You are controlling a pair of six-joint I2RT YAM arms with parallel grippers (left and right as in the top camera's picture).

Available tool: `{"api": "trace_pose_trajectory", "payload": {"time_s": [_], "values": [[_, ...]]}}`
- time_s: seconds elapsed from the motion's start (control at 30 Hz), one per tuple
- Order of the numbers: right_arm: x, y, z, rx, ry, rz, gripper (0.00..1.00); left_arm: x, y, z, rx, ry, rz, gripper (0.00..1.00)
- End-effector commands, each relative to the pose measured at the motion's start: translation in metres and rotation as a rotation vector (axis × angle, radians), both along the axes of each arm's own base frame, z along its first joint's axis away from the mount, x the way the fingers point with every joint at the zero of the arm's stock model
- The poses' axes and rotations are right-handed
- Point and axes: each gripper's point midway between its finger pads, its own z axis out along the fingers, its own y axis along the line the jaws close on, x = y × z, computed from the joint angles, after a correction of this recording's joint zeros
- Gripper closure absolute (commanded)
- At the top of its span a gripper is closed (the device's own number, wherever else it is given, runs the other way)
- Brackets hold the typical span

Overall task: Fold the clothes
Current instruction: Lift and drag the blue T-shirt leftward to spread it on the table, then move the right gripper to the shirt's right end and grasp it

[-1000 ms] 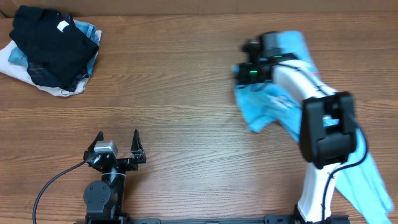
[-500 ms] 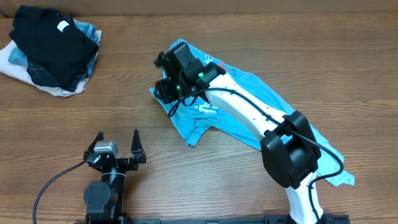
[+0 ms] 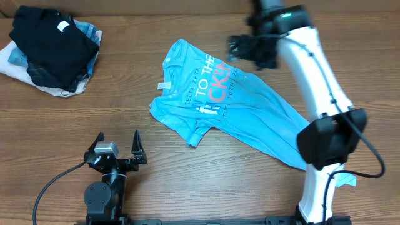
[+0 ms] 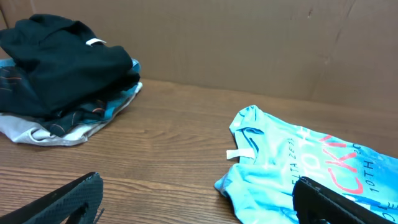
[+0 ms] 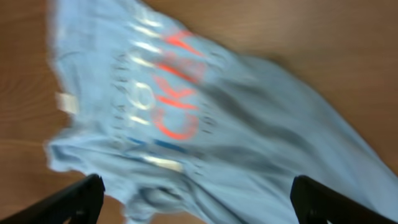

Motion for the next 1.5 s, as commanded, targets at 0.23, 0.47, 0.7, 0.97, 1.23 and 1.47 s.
{"api": "trace_pose_trajectory", "payload": {"time_s": [0.23,0.47,0.7,0.97,1.23,1.47], "values": [[-0.042,-0.137,-0.001,0.012,0.292,-0.524,0.04,0.000,-0.001,0.000,0.015,-0.006,-0.007,0.00],[-0.074,-0.192,0.007,0.053,0.353,-0.842,0.03,0.000,-0.001,0.000,0.015,-0.006,-0.007,0.00],[-0.157,-0.231,0.024,-0.110,0.340,-1.089,0.00,0.000,-0.001,0.000,0.015,-0.006,-0.007,0.00],[-0.212,-0.216,-0.014,-0.103,0.299,-1.218,0.00,0.000,-0.001,0.000,0.015,-0.006,-0.007,0.00],[-0.216,-0.196,-0.101,-0.010,0.375,-1.218,0.00,0.000,-0.001,0.000,0.015,-0.006,-0.007,0.00],[-0.221,-0.194,-0.133,-0.002,0.371,-1.217,0.00,0.000,-0.001,0.000,0.015,-0.005,-0.007,0.00]]}}
